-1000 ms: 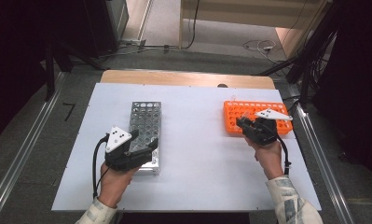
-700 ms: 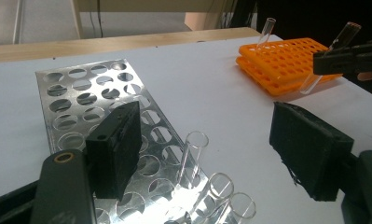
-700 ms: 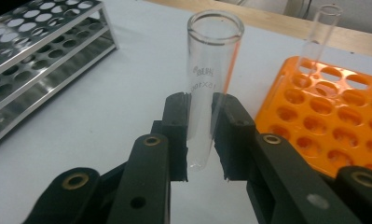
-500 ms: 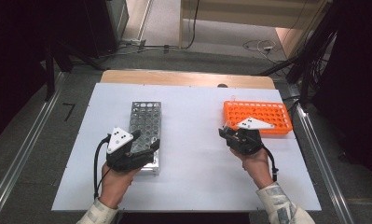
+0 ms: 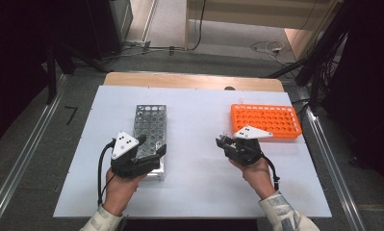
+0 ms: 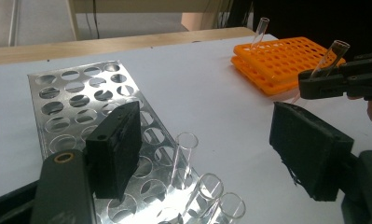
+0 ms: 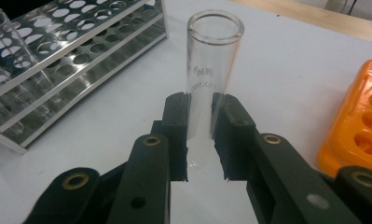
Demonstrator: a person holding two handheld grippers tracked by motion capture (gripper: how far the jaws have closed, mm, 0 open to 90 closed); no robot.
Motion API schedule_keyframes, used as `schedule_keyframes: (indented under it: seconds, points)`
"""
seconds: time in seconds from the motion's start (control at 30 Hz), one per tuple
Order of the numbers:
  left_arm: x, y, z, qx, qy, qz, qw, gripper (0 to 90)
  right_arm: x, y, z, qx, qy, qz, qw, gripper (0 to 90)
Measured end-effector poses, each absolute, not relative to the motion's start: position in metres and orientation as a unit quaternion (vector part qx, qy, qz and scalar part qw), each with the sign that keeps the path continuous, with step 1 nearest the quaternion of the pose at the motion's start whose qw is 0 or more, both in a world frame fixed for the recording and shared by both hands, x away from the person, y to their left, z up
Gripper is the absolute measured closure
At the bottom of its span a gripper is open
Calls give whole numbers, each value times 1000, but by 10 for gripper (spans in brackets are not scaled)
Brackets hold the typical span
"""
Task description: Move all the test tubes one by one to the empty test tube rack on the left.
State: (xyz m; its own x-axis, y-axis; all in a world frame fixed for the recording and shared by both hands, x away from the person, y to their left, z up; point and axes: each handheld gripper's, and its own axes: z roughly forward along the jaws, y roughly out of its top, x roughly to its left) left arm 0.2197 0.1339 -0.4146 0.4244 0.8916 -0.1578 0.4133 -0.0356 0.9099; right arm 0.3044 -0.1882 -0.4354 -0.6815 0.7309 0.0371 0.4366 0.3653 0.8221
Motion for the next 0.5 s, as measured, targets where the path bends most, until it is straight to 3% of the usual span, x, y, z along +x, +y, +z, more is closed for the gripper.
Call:
schedule_keyframes:
  seconds: [0.5]
  points:
    - [223, 114, -416, 695, 465, 243, 492, 250, 294, -174, -437, 338, 821, 432, 158, 727]
